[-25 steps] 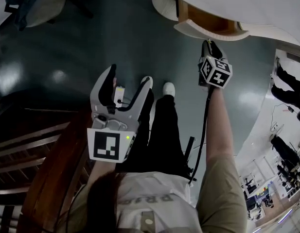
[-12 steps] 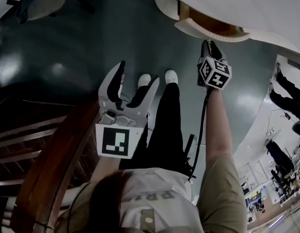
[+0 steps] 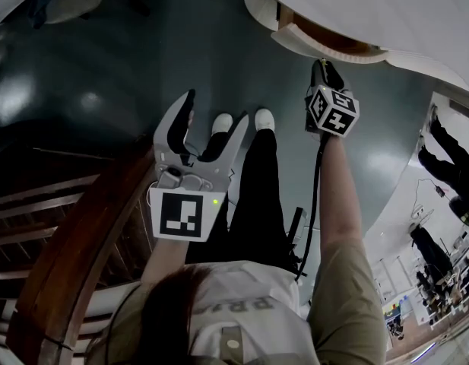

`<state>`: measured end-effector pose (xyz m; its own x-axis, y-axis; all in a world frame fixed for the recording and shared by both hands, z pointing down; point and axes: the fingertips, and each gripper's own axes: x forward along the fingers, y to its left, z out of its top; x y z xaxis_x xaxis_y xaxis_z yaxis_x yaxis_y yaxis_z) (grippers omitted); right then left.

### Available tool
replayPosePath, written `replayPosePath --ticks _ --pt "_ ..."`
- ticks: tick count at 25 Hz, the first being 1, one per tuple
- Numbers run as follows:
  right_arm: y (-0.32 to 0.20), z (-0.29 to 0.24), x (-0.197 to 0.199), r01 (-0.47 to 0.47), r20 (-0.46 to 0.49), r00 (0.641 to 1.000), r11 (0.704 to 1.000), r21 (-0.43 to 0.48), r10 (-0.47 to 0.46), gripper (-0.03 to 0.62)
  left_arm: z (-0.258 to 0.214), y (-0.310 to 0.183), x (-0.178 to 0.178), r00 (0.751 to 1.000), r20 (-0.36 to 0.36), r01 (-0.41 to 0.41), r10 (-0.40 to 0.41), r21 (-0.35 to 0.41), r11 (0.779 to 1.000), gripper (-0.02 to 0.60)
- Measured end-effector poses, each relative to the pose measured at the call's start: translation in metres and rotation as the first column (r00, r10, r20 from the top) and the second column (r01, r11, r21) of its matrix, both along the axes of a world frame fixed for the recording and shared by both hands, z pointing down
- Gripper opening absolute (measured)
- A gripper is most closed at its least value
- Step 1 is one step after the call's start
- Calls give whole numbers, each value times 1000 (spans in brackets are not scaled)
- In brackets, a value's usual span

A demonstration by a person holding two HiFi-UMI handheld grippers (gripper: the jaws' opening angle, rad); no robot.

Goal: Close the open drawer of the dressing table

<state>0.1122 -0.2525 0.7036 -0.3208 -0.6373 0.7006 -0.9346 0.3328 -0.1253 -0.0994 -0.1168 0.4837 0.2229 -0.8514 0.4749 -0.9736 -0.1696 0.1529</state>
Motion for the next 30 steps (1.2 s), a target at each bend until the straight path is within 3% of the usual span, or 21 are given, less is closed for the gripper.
replayPosePath --ticks 30 --pt "-54 -9 -23 47 16 999 998 50 -48 107 5 -31 4 998 23 56 -56 -22 998 344"
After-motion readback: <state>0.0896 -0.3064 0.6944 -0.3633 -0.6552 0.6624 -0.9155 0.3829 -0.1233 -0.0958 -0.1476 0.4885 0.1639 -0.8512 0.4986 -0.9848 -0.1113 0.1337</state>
